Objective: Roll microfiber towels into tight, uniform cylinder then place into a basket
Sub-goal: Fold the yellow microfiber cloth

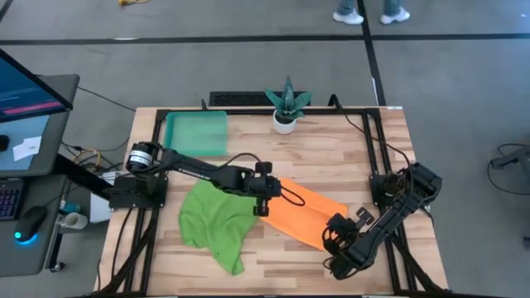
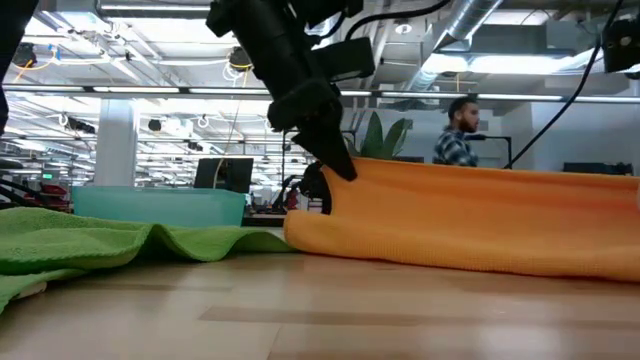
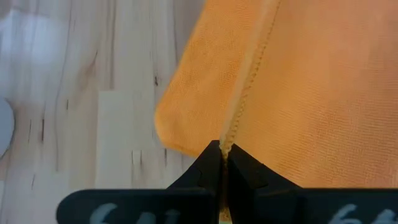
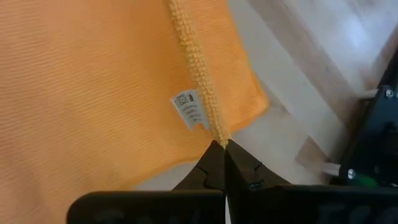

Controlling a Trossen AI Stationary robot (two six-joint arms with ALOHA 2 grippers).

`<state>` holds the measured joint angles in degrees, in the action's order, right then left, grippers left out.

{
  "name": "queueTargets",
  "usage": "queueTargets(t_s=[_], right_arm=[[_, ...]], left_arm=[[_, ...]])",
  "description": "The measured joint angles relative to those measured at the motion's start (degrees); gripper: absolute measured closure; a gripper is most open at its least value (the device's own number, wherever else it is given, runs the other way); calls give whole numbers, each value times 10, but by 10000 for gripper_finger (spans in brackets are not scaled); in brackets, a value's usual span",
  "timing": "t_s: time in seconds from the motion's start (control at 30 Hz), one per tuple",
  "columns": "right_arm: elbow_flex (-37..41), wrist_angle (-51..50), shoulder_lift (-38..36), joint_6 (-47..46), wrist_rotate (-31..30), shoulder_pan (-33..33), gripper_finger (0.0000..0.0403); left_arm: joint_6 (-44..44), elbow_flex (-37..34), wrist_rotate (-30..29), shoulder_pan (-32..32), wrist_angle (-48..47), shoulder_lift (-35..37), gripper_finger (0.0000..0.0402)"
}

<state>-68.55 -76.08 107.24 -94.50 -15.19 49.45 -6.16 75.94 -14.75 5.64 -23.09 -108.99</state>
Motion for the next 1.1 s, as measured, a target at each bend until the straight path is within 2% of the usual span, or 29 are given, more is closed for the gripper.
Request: queueTargets(t_s=[0.43,0.83,1.1], right_arm=[[1,-4,0,1,4,-25,391],[43,12,0,-4,14,-63,391],[43,14,0,40,33,-84,385]], left_arm=[[8,0,-11,-8,6,-3,398],[-2,0,-18,-9,-17,-3,316],[-12,0,-12,-3,-46,-2,307]])
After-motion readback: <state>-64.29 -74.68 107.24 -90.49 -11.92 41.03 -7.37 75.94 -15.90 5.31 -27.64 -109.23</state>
